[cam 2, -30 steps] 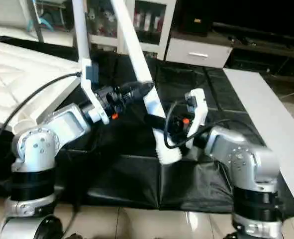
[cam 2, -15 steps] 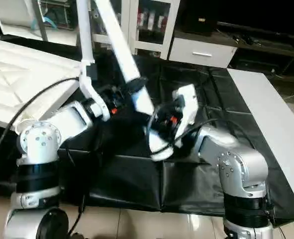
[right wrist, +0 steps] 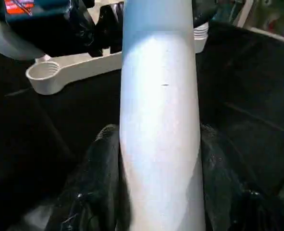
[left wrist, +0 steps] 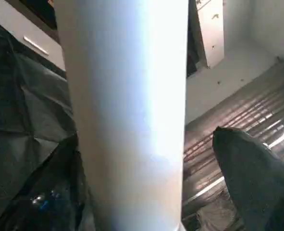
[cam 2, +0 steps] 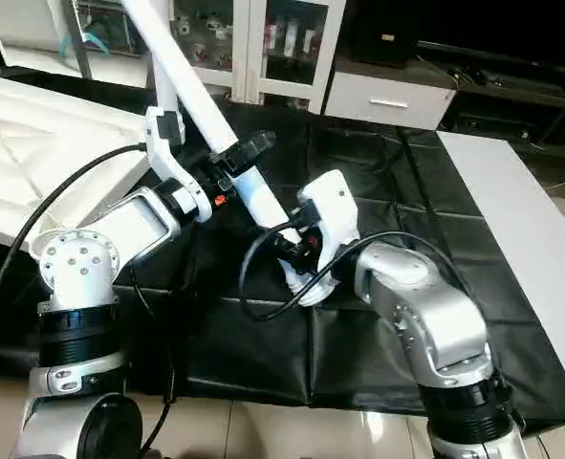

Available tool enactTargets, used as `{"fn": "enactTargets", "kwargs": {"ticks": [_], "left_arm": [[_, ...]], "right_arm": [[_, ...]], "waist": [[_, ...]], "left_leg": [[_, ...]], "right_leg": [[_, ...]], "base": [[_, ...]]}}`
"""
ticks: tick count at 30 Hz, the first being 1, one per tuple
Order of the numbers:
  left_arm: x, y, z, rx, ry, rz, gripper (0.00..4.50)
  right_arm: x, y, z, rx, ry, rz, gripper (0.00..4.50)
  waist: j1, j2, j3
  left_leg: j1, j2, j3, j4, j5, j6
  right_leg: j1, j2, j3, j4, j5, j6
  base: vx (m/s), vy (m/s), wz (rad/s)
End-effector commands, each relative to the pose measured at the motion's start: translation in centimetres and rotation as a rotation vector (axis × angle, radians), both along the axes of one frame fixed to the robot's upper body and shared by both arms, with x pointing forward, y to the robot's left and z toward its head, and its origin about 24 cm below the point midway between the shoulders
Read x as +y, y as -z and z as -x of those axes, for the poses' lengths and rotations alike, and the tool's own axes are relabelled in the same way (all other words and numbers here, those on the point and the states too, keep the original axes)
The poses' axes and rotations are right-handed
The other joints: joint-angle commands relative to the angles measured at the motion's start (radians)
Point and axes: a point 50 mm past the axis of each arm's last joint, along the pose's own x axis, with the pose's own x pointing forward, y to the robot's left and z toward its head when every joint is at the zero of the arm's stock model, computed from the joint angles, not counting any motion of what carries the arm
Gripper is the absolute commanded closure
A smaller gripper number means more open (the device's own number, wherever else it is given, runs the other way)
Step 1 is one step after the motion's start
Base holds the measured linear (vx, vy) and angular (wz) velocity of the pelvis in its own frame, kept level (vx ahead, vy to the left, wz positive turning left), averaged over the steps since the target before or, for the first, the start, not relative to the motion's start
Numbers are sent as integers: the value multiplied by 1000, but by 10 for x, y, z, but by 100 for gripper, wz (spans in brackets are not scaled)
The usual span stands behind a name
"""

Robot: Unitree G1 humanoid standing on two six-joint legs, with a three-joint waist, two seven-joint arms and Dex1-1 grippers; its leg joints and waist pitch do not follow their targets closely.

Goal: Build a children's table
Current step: Pick table leg

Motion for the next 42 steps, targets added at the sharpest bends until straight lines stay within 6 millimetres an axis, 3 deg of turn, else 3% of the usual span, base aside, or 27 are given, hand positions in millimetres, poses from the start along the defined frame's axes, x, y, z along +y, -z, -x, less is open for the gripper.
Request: {"fn": "enactTargets", "kwargs": {"ticks": [1,21,22,27,32,37,38,42], "left_arm": [[-3,-6,-3,1,-16,3,81],[9,-3,-12,32,-135,16,256],[9,-3,-13,31,-141,17,269],[13,-4,-14,19,-167,9,273],[16,-8,-16,-31,-171,-32,275],[14,-16,-8,-166,-1,-137,275],[14,-16,-5,-195,37,-165,275],[8,-21,5,-295,193,-241,275]], "right_arm": [[-3,-2,-2,-46,33,29,269],[2,-1,-6,-123,17,101,269],[2,-1,-6,-128,19,103,213],[5,-2,-7,-128,3,51,188],[6,-11,1,-131,-92,-51,131],[-18,-32,4,-202,-116,-124,100],[-24,-35,2,-197,-104,-128,82],[-43,-42,-3,-117,-111,-169,79]], "waist": [[1,14,-61],[-3,9,-62],[-2,8,-62],[-3,9,-63],[-2,14,-65],[6,18,-63],[6,19,-63],[9,20,-63]], "left_leg": [[11,-17,23,-82,-127,-39],[11,-18,25,-78,-114,-21],[11,-17,25,-79,-116,-21],[11,-17,24,-78,-113,-15],[13,-17,24,-77,-95,-5],[17,-15,25,-79,-107,-2],[17,-15,25,-79,-106,-5],[19,-14,27,-80,-120,-12]], "right_leg": [[57,-4,8,-69,-54,-152],[59,-4,8,-66,-31,-161],[59,-4,8,-66,-34,-160],[59,-4,8,-65,-21,-163],[61,-3,7,-60,30,-179],[57,-4,7,-59,3,-183],[57,-3,7,-59,4,-187],[57,-4,7,-58,-21,-201]], "base": [[0,0,0],[0,0,0],[0,0,0],[0,0,0],[0,0,0],[0,0,0],[0,0,0],[0,0,0]]}}
